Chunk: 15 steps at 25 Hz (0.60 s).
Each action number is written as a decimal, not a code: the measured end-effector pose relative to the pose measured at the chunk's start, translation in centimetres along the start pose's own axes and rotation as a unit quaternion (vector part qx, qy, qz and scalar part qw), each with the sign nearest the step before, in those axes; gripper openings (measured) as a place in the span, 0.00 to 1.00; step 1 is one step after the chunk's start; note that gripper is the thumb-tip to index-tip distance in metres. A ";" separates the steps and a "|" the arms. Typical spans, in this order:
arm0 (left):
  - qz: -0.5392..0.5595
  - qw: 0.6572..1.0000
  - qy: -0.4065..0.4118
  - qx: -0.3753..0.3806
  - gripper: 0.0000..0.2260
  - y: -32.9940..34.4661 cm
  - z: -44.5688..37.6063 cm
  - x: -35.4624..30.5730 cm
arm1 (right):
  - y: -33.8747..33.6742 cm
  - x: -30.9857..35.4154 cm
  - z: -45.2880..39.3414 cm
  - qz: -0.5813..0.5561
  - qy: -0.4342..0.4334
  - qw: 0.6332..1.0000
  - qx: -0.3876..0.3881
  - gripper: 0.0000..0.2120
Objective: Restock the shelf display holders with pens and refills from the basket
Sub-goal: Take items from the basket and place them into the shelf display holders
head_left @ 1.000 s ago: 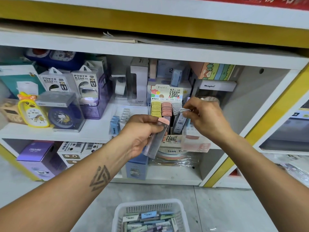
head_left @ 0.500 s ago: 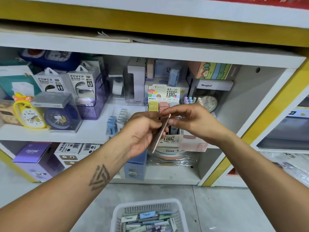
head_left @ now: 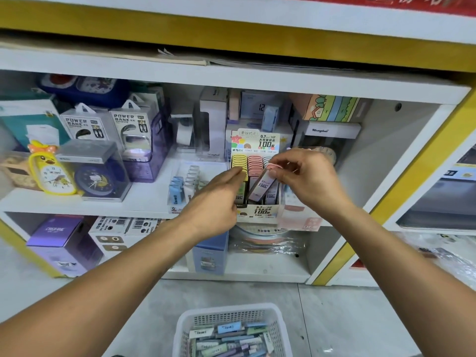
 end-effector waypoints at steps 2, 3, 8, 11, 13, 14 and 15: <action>-0.012 1.000 -0.005 0.002 0.32 0.0 0.0 -0.1 | 0.4 0.4 -0.2 0.056 -0.044 0.997 -0.003 0.08; -0.012 1.000 -0.008 -0.001 0.32 -0.1 0.0 -0.2 | 0.3 0.5 -0.3 0.070 -0.057 0.996 -0.006 0.08; -0.007 1.000 -0.009 -0.006 0.32 -0.4 0.1 -0.5 | 0.8 0.2 -0.9 0.100 -0.072 0.992 0.009 0.10; -0.004 1.000 -0.012 0.003 0.32 -0.4 0.2 -0.5 | 2.2 0.1 -0.9 0.135 -0.082 0.986 0.046 0.13; 0.007 1.000 -0.013 -0.004 0.32 -0.5 0.4 -0.7 | 2.1 0.1 -0.7 0.145 -0.065 0.987 0.027 0.13; 0.010 1.000 -0.012 -0.018 0.31 -0.6 0.6 -0.8 | 1.9 0.3 -0.4 0.147 -0.059 0.987 0.017 0.13; 0.008 0.999 -0.012 -0.037 0.29 -0.7 0.9 -0.9 | 1.8 0.5 0.0 0.147 -0.056 0.987 0.015 0.12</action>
Point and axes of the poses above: each hand's wrist, its own z-axis away from the middle knuckle, its own y-axis out of the palm, x = y × z, the point moved 1 cm from there along -z, towards the middle knuckle, and after that the axes turned 10 degrees about x, right-handed, at the moved point
